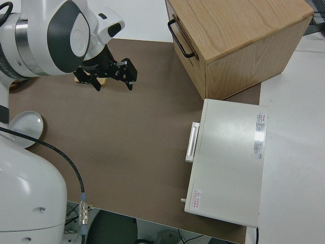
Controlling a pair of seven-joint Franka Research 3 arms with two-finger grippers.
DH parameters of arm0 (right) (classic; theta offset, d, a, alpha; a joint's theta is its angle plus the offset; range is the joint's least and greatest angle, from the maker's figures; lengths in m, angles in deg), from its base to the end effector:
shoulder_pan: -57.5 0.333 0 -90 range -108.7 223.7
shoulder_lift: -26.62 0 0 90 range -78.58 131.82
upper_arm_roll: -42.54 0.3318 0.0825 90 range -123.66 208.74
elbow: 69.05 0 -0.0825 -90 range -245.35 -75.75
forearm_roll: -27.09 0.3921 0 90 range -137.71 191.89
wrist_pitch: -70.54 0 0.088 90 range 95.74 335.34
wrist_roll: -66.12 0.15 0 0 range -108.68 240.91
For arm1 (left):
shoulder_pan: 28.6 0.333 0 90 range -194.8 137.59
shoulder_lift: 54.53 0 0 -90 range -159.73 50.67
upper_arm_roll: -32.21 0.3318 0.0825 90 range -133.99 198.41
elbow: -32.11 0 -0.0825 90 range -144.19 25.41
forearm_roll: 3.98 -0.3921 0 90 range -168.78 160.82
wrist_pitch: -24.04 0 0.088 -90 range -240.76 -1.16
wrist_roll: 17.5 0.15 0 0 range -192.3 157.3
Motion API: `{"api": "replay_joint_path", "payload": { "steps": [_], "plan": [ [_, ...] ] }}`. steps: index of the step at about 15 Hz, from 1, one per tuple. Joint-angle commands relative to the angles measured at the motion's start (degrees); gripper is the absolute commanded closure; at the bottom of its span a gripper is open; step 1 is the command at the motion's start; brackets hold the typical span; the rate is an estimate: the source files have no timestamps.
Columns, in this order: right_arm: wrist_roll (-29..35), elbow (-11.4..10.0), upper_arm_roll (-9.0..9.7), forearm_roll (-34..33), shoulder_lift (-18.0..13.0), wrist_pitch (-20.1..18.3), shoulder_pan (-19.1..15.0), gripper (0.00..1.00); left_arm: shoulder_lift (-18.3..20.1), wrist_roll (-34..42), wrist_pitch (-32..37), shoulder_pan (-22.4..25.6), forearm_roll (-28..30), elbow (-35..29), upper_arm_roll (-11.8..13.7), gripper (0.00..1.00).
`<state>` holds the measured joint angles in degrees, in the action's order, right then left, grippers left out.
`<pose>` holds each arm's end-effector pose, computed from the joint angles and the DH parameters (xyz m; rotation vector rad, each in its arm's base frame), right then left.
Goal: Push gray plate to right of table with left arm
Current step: 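Lower the left gripper against the gray plate's edge nearest the robot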
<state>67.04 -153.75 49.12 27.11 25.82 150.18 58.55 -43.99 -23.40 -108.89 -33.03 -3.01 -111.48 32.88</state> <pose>0.5308 0.0716 0.6334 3.1273 0.1833 -0.1162 0.4499 -0.0305 0.3167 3.1264 0.0761 -0.0052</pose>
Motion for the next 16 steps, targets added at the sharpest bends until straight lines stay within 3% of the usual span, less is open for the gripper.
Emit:
{"api": "replay_joint_path", "payload": {
  "steps": [1,10,11,12,14,15,16],
  "plan": [
    [0.75,0.50,0.89,0.33,-0.17,-0.89,-1.13,0.017,-1.56,-1.48,-2.86,-1.46,-1.41,-2.57,-0.84,0.00],
    [0.75,0.50,0.98,0.33,-0.17,-0.89,-1.13,0.017,-6.05,-1.57,-4.97,-1.55,-1.41,-2.48,-1.02,0.01],
    [0.75,0.50,0.98,0.33,-0.17,-0.89,-1.13,0.017,-6.31,-1.57,-5.14,-1.55,-1.41,-2.48,-1.02,0.08],
    [0.75,0.50,0.98,0.33,-0.17,-0.89,-1.13,0.017,-6.05,-2.09,-5.06,-1.46,-1.41,-2.48,-1.02,0.18],
    [0.75,0.50,0.98,0.33,-0.17,-0.89,-1.13,0.017,-5.87,-3.15,-4.97,-1.55,-1.41,-2.31,-1.02,0.60],
    [0.75,0.50,0.98,0.33,-0.17,-0.89,-1.13,0.017,-5.79,-3.07,-4.71,-1.55,-1.41,-2.30,-1.02,0.89],
    [0.75,0.50,0.98,0.33,-0.17,-0.89,-1.13,0.017,-5.70,-2.63,-4.71,-1.55,-1.41,-2.30,-1.02,1.00]
  ]
}}
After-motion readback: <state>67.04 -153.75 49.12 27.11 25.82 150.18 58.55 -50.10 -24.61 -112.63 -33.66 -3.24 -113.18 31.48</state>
